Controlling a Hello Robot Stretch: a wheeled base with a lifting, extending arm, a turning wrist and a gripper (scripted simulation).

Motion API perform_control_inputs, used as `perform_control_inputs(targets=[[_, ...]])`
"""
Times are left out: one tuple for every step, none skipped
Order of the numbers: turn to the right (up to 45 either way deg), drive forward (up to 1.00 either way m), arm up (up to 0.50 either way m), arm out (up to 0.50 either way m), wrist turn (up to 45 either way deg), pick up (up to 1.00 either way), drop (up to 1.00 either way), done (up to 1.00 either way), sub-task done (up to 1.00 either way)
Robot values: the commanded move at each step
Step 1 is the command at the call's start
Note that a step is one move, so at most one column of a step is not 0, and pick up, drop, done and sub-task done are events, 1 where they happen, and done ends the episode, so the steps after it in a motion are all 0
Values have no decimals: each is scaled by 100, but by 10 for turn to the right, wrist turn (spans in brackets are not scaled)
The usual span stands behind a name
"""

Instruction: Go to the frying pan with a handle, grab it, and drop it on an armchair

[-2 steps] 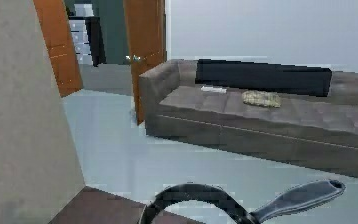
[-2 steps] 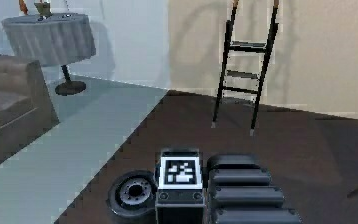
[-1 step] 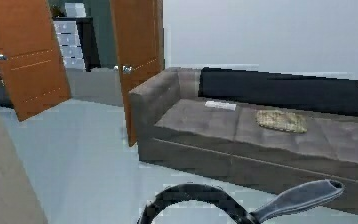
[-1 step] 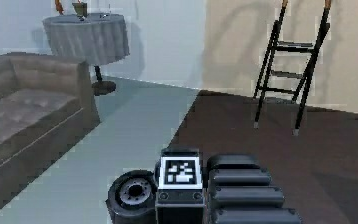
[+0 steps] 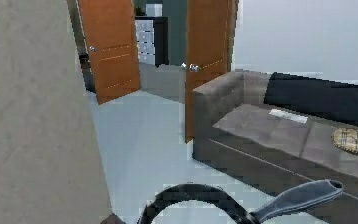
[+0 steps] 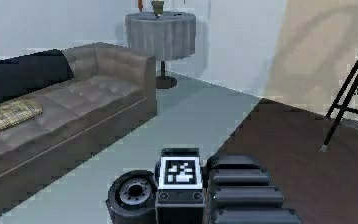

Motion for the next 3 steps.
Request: perform_control_inputs(targets=[[0,95,0,0,0,0,0,0,0],[-390,0,0,0,0,0,0,0,0],[0,5,0,0,0,0,0,0,0]])
